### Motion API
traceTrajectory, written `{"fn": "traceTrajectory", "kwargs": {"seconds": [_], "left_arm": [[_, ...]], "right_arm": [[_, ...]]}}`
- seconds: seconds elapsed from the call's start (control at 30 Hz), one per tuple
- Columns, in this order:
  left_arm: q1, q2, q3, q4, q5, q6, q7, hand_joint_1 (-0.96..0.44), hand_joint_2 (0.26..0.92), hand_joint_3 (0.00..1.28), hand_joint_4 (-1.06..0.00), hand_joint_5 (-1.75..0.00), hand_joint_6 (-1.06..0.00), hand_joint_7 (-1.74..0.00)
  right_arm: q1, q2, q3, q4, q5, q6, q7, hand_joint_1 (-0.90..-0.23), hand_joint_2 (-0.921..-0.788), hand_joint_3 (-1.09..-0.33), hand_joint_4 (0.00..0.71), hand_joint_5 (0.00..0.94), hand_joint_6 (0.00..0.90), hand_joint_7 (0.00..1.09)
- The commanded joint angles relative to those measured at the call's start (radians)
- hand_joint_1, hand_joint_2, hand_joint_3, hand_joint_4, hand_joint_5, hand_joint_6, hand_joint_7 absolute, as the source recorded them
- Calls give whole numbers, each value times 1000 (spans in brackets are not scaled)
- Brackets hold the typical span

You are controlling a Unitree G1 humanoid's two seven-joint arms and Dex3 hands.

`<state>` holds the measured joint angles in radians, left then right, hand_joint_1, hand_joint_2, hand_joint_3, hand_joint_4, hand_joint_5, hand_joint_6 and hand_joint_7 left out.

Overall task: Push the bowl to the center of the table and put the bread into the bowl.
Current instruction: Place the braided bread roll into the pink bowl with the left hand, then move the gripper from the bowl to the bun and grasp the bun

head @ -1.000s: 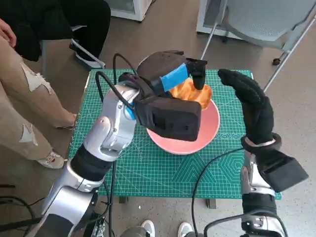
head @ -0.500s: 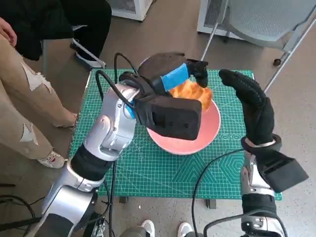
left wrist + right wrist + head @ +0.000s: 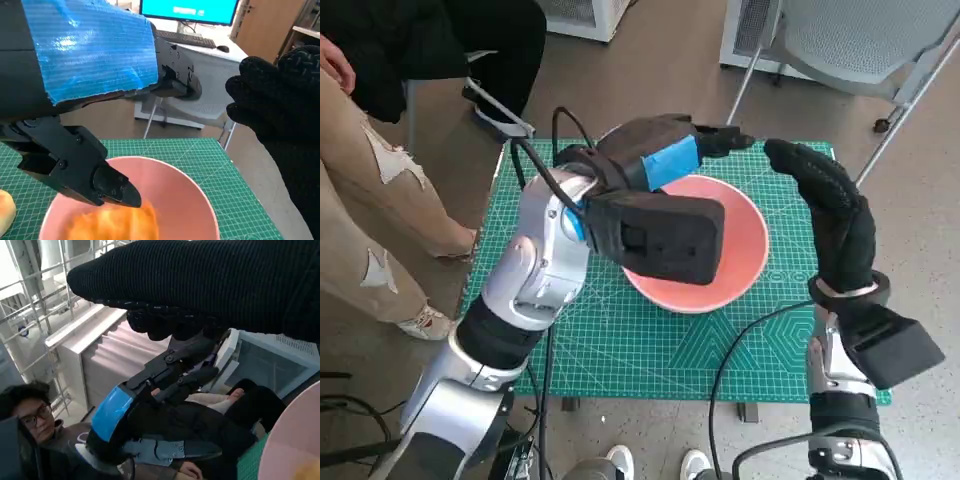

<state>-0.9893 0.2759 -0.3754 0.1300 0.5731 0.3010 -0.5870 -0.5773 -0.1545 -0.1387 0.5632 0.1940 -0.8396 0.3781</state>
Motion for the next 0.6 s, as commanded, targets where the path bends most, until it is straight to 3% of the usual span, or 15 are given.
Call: {"fn": "traceTrajectory", "kwargs": {"seconds": [0.03, 0.6], "left_arm": [[18, 25, 20, -34, -17, 7, -9, -320, 732, 8, -38, -1, -204, 0], [119, 150, 72, -170, -19, -56, 8, -467, 738, 6, 1, 1, -173, 0]], "right_arm": [[3, 4, 5, 13, -3, 13, -7, -655, -921, -780, 193, 2, -1, 495], [-3, 13, 14, 24, -3, 5, -4, -655, -921, -784, 192, 1, -1, 497]]}}
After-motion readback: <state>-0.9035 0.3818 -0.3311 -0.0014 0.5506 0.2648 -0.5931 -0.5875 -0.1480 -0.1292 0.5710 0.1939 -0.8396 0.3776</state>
